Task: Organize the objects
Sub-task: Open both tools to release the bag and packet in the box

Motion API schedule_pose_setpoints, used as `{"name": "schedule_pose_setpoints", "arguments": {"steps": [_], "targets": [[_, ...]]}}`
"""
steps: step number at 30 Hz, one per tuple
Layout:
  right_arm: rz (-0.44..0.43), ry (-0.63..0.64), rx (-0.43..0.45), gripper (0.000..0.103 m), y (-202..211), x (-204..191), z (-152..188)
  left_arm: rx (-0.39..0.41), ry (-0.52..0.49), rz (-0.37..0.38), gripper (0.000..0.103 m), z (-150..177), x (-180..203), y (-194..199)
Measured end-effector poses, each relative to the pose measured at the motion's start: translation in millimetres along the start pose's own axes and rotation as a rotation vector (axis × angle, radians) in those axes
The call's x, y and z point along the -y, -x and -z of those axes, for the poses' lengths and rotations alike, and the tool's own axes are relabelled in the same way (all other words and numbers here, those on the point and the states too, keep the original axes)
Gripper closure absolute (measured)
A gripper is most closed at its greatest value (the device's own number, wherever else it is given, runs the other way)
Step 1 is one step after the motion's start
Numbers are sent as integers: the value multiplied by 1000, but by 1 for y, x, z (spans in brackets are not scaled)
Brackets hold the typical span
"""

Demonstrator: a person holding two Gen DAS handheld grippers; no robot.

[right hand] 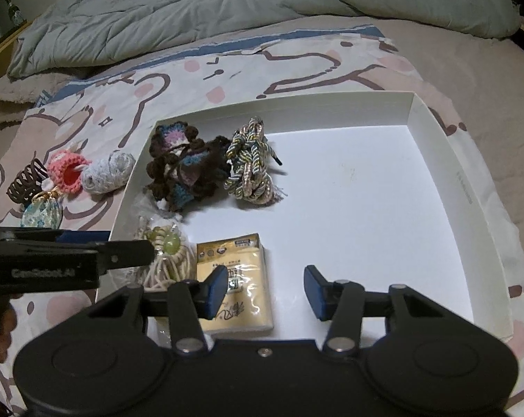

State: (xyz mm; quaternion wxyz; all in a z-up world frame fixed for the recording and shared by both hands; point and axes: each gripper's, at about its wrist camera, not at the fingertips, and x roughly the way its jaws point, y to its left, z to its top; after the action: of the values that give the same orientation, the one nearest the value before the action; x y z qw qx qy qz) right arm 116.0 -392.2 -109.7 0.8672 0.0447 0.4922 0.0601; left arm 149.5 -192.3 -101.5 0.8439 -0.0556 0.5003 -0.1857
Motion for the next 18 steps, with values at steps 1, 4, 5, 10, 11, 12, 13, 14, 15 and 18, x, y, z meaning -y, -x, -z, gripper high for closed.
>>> {"name": "schedule_pose_setpoints", "arguments": {"steps": [1, 4, 5, 10, 11, 12, 13, 14, 15, 18], "targets": [[-1, 0, 3, 53, 1, 0, -1, 2, -8, 2, 45, 0, 1, 3], [-3, -11, 24, 53, 5, 1, -2, 12, -31, 1, 45, 0, 3, 11], [-1, -16, 27, 53, 6, 1, -2, 16, -38, 0, 45, 0, 4, 13], [78, -29, -9, 54, -3, 3, 1, 29, -50, 0, 45, 0, 2, 25], [90, -27, -23, 54, -5, 3, 2, 30, -51, -1, 45, 1, 2, 27], [98, -23, -41, 54, -9, 3, 4, 32, -54, -2, 45, 1, 1, 28], [99, -19, -59, 54, -12, 3, 5, 35, -56, -5, 45, 1, 0, 30], [96, -18, -58, 54, -12, 2, 7, 36, -59, -7, 45, 1, 0, 31], [87, -15, -57, 54, -12, 2, 6, 37, -60, -8, 45, 0, -1, 31], [78, -16, -53, 55, -9, 0, 5, 41, -61, -9, 45, 0, -2, 34]]}}
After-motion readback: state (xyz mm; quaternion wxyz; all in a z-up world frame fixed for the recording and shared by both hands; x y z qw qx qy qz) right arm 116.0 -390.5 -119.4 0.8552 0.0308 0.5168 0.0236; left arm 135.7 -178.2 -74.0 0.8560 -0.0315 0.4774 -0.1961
